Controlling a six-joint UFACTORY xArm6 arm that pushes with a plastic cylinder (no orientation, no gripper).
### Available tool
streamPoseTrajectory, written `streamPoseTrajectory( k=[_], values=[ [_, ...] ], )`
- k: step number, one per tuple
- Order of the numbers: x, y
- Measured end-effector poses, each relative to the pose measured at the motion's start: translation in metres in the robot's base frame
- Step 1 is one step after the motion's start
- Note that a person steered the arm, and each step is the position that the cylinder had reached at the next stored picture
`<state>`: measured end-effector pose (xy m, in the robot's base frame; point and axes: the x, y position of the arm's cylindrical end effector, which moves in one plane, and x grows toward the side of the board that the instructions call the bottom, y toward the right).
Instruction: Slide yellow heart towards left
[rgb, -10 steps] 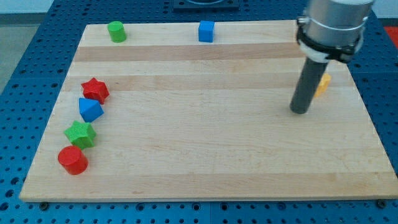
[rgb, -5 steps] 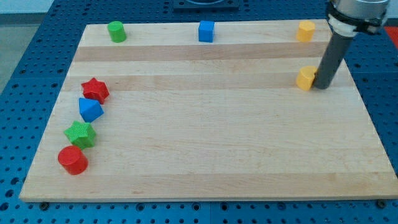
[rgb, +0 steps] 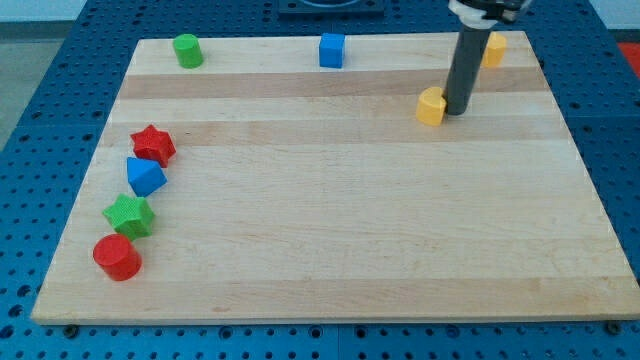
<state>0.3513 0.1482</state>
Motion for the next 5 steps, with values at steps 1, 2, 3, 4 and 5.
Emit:
streamPoseTrajectory(
  k=[1, 2, 3, 4, 5],
  values=[
    [0.0, -0.029],
    [-0.001, -0.059],
    [-0.006, -0.085],
    [-0.006, -0.111],
    [-0.006, -0.124]
  ],
)
